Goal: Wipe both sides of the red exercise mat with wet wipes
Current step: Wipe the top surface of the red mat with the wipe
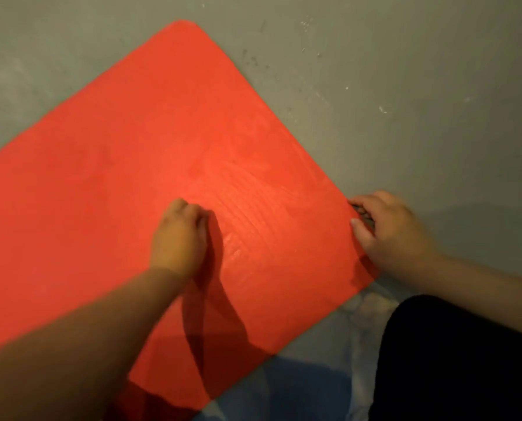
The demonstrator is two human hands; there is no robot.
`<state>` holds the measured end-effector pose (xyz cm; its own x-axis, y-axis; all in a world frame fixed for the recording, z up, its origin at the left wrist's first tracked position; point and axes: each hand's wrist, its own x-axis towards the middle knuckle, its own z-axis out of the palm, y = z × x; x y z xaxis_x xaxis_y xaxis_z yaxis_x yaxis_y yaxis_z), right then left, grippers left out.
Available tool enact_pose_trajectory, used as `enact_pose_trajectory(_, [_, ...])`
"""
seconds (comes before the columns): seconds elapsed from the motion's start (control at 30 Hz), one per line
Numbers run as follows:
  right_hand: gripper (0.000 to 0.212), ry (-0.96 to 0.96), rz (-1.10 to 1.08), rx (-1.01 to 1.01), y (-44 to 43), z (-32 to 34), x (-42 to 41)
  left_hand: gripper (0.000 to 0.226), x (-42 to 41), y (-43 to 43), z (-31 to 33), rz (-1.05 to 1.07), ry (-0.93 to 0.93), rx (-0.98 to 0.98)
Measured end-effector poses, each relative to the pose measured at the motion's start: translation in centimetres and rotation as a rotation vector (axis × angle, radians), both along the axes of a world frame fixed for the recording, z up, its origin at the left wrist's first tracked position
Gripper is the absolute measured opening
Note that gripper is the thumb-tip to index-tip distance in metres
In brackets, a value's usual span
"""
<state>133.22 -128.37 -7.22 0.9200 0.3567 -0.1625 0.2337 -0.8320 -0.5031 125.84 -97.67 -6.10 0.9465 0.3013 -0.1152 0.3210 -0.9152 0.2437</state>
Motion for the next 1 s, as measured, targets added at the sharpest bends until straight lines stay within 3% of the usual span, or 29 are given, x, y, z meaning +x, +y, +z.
enact_pose_trajectory(0.07, [0.033, -0.013, -0.030, 0.009, 0.1, -0.2, -0.2, 0.017, -3.4, -4.0, 0.0, -0.167, -0.006, -0.090])
enact_pose_trajectory(0.13, [0.035, -0.020, -0.049, 0.008, 0.4, -0.3, -0.3, 0.015, -4.8, -5.5, 0.2, -0.550, 0.046, -0.183])
enact_pose_trajectory(0.2, [0.034, -0.016, -0.041, 0.007, 0.5, -0.3, 0.0, 0.020, -1.9, -3.7, 0.2, -0.926, 0.075, -0.146])
enact_pose_trajectory(0.23, [0.034, -0.005, -0.037, 0.006, 0.5, -0.2, 0.2, 0.023, 0.3, -2.5, 0.0, -1.002, 0.048, -0.082])
enact_pose_trajectory(0.3, [0.036, 0.024, -0.059, 0.017, 0.4, 0.0, 0.6, 0.023, 4.9, -0.8, 0.0, -0.782, -0.042, 0.035])
enact_pose_trajectory(0.4, [0.037, 0.045, -0.085, 0.024, 0.5, 0.0, 0.9, 0.017, 8.7, -0.8, -0.6, -0.052, -0.052, -0.013])
enact_pose_trajectory(0.43, [0.036, 0.042, -0.084, 0.020, 0.5, 0.0, 1.1, 0.017, 8.8, -1.9, -0.6, 0.073, -0.037, -0.035])
enact_pose_trajectory(0.5, [0.033, 0.040, -0.088, 0.027, 0.6, 0.0, 1.5, 0.019, 7.3, -4.8, -0.8, -0.021, -0.076, -0.124])
enact_pose_trajectory(0.6, [0.029, 0.041, -0.074, 0.029, 0.8, 0.0, 2.1, 0.016, 3.2, -8.4, -0.3, -0.767, -0.071, -0.228])
enact_pose_trajectory(0.67, [0.020, 0.039, -0.063, 0.030, 0.7, 0.0, 2.3, 0.016, 3.9, -6.9, -0.6, -1.062, -0.018, -0.221])
enact_pose_trajectory(0.73, [0.012, 0.044, -0.049, 0.046, 0.5, 0.0, 2.4, 0.016, 6.9, -4.0, -1.4, -1.007, -0.061, -0.115])
enact_pose_trajectory(0.9, [0.015, 0.031, -0.050, 0.052, 0.1, -0.1, 2.4, 0.014, 12.7, 0.6, -0.8, -0.154, -0.132, -0.015])
enact_pose_trajectory(0.93, [0.013, 0.036, -0.053, 0.052, 0.2, -0.1, 2.5, 0.013, 12.1, -0.6, -0.8, -0.119, -0.110, -0.034])
enact_pose_trajectory(1.0, [0.012, 0.041, -0.057, 0.066, 0.3, -0.1, 2.6, 0.010, 9.7, -4.2, -0.9, -0.252, -0.093, -0.114])
